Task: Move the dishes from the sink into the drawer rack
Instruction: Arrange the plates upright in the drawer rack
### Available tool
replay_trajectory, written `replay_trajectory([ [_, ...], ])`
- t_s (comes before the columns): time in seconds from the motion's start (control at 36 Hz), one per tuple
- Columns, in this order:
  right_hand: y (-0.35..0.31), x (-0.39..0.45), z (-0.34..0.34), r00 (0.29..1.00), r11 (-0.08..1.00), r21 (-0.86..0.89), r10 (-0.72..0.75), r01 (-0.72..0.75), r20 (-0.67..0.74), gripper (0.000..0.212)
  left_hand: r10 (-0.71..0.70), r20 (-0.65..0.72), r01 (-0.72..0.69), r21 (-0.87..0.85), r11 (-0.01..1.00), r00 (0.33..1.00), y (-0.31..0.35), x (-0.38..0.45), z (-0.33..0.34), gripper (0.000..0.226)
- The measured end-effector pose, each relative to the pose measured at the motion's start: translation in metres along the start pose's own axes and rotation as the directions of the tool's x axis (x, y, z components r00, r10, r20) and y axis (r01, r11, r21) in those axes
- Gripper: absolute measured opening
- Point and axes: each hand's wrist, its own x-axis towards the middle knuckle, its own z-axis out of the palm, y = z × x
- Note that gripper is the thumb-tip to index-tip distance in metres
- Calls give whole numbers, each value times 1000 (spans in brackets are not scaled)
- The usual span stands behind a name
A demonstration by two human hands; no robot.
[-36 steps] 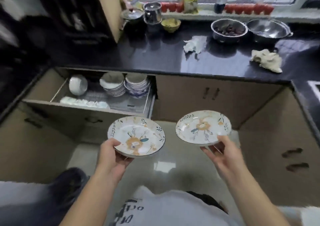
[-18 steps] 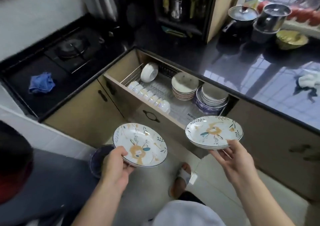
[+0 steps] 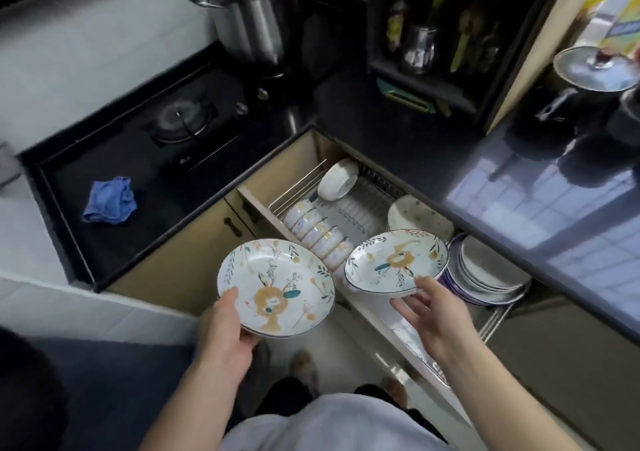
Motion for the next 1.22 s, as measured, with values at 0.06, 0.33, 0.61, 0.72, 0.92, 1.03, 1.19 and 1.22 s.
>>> replay_trajectory([
  [0.06, 0, 13, 11, 1000, 1000, 14, 6, -5, -13, 19, -15, -11, 16, 52, 999, 1000, 12, 23, 11, 25],
  [0.33, 3, 71, 74, 976, 996, 85, -10, 29, -216, 24, 24, 156, -75, 332, 940, 988, 94, 161, 95, 37],
  [0.61, 13, 172, 157, 972, 997, 5, -68, 71, -224, 28, 332, 338, -473, 660, 584, 881, 121, 274, 168, 21],
  [0.72, 18, 221, 189, 970, 997, -38, -70, 63, -232, 25, 426, 460, -618, 677, 399, 779, 104, 314, 182, 19],
  [0.92, 22, 298, 231, 932, 981, -168, -148, 96, -330, 24, 493, 528, -693, 678, 245, 691, 86, 370, 197, 47],
  [1.03, 21, 331, 247, 919, 965, -235, -191, 112, -346, 16, 519, 536, -712, 665, 227, 666, 82, 385, 197, 49],
  [1.19, 28, 364, 267, 906, 945, -314, -206, 86, -370, 34, 579, 485, -726, 618, 304, 655, 77, 391, 190, 45],
  [1.22, 28, 368, 270, 905, 941, -329, -207, 80, -371, 35, 578, 482, -724, 616, 310, 658, 77, 392, 189, 45],
])
